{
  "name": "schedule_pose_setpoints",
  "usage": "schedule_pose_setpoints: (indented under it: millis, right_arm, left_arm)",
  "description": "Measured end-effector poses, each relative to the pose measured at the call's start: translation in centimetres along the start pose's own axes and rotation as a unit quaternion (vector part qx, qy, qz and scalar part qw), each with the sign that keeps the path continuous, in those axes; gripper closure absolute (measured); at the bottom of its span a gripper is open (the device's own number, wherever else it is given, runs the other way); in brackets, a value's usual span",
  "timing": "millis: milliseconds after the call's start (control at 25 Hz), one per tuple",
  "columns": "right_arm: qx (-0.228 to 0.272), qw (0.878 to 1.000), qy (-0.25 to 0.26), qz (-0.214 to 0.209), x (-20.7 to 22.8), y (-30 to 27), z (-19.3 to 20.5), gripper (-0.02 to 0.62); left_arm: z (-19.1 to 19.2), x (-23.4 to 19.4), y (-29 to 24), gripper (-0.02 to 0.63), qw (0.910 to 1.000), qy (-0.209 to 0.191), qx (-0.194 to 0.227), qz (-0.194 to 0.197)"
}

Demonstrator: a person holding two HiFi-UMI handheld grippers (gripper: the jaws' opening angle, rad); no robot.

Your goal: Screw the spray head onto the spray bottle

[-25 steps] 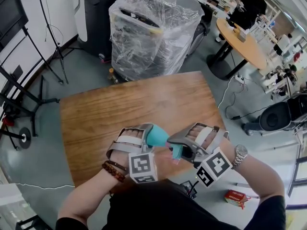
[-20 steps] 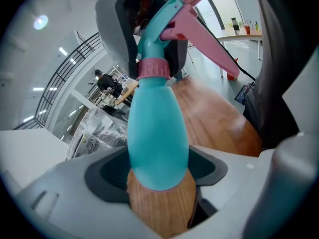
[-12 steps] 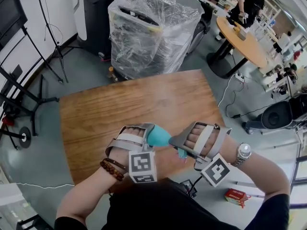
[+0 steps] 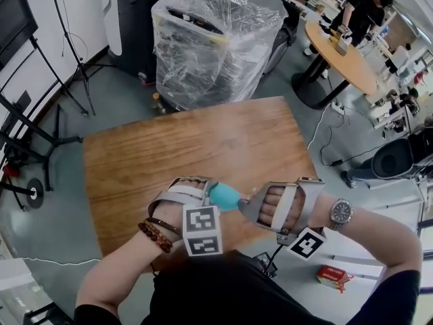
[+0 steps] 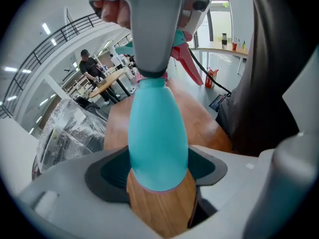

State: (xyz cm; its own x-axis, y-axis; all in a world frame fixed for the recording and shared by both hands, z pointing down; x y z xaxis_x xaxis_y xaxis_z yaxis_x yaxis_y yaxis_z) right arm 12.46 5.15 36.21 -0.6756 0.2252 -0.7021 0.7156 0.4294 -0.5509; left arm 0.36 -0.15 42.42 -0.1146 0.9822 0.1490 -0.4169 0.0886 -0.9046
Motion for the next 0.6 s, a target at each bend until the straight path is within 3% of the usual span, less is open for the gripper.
schedule_pose_setpoints:
  millis: [80, 160, 200, 280, 400, 600]
  right_arm:
    - [-0.003, 1.0, -0.027, -0.006, 0.3, 0.0, 0.2, 0.474]
    - [-0.017, 0.99, -0.137, -0.028, 1.2, -0.3, 1.0, 0.474]
    - [-0.027, 0.977, -0.209, -0.041, 1.6, -0.5, 1.6, 0.474]
    - [-0.044, 0.94, -0.333, -0.061, 1.9, -0.8, 2.8, 0.472]
    - [-0.051, 0.878, -0.47, -0.08, 1.9, -1.1, 3.7, 0.472]
    - [-0.063, 0.772, -0.619, -0.131, 1.8, -1.9, 4.7, 0.472]
  left_arm:
    - [-0.1, -0.1, 0.1, 0.231, 0.9999, -0.003, -0.007, -0.009]
    - [-0.2, -0.3, 0.4, 0.233, 0.9994, 0.001, -0.01, -0.034]
    - [-0.2, -0.4, 0.5, 0.234, 0.9988, 0.006, -0.009, -0.047]
    - [-0.2, -0.6, 0.6, 0.236, 0.9974, 0.013, -0.006, -0.071]
    - [-0.2, -0.5, 0.4, 0.239, 0.9956, 0.019, -0.005, -0.091]
    - [-0.3, -0.2, -0.2, 0.241, 0.9935, 0.028, -0.022, -0.108]
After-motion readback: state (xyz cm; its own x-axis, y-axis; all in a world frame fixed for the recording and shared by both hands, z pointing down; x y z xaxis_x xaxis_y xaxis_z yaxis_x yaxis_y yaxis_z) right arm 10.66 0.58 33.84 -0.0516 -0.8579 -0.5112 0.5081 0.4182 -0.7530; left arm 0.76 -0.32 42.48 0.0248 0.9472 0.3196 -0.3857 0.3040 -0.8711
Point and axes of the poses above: the fingertips, and each gripper's own axes: y backward along the fingers, x to its right, z out of its underside, the point moved 9 cm from there along y, backward along the fingers, and after that the axes turned 12 degrees about z, right-handed, at the moved point
